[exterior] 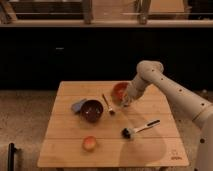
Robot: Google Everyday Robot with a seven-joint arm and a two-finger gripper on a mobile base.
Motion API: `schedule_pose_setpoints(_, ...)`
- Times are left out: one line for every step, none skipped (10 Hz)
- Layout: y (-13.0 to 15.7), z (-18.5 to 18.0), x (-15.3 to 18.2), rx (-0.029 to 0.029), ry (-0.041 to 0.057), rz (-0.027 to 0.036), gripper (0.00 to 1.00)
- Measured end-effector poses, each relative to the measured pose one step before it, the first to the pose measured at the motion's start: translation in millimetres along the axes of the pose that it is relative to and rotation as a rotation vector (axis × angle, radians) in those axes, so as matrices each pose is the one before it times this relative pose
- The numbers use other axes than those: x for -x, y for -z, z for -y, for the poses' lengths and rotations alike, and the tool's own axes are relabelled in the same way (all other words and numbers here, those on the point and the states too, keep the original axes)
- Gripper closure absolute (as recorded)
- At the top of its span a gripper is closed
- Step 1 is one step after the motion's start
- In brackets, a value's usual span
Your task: Place towel in table surface
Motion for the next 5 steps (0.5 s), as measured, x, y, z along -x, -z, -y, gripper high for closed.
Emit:
schedule_pose_setpoints(-5.4,-9.12,2.22,0.01136,-0.00194,0.00953,1.0)
schedule_pose_setpoints(-3.53,-5.25,0.16,0.00484,-0.00539,0.00716,1.0)
schedule_pose_setpoints(-5.66,-6.58,0.25,0.00911,-0.00641,0.0117,1.0)
schedule_pose_setpoints(-6.62,-6.59,1.29,0.01252,-0.00551,0.01517,1.0)
schedule_pose_setpoints(-5.83,-5.23,1.15,0.01336,-0.00196,0.01373,1.0)
